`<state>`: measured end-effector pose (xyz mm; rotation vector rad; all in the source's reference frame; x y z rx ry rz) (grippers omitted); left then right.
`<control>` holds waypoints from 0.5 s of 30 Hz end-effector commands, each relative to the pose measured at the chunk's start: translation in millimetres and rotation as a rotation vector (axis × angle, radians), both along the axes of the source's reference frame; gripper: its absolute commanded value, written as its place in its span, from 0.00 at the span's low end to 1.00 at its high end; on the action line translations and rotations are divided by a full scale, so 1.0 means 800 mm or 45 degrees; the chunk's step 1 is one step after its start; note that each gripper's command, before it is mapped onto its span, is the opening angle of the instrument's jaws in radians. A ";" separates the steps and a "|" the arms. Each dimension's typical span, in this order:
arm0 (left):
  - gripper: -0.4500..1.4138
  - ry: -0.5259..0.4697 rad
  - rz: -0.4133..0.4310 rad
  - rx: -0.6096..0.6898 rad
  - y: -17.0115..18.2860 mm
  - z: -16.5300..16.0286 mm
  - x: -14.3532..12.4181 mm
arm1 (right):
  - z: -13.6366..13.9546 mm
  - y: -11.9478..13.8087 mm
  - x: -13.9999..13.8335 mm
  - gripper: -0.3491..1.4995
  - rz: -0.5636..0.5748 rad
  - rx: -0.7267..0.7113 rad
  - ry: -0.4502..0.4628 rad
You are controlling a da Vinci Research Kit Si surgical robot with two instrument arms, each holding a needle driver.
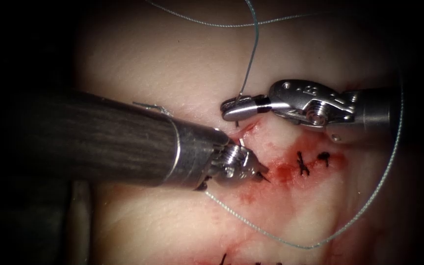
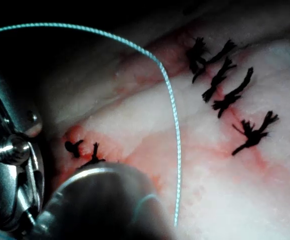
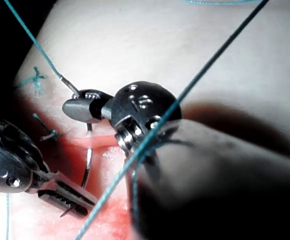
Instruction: Wound Closure
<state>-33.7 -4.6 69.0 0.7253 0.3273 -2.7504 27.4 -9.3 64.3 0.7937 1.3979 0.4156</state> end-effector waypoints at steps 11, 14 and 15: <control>0.00 -0.299 -0.651 0.528 0.0015 -0.0019 -0.0006 | -0.0017 -0.0003 0.0000 0.70 0.379 -0.784 0.047; 0.00 -0.377 -0.926 0.780 0.0022 -0.0032 -0.0009 | -0.0024 -0.0004 -0.0013 0.85 0.457 -0.842 -0.019; 0.00 -0.408 -0.984 0.830 0.0024 -0.0036 -0.0009 | -0.0025 -0.0005 -0.0020 0.87 0.485 -0.861 -0.044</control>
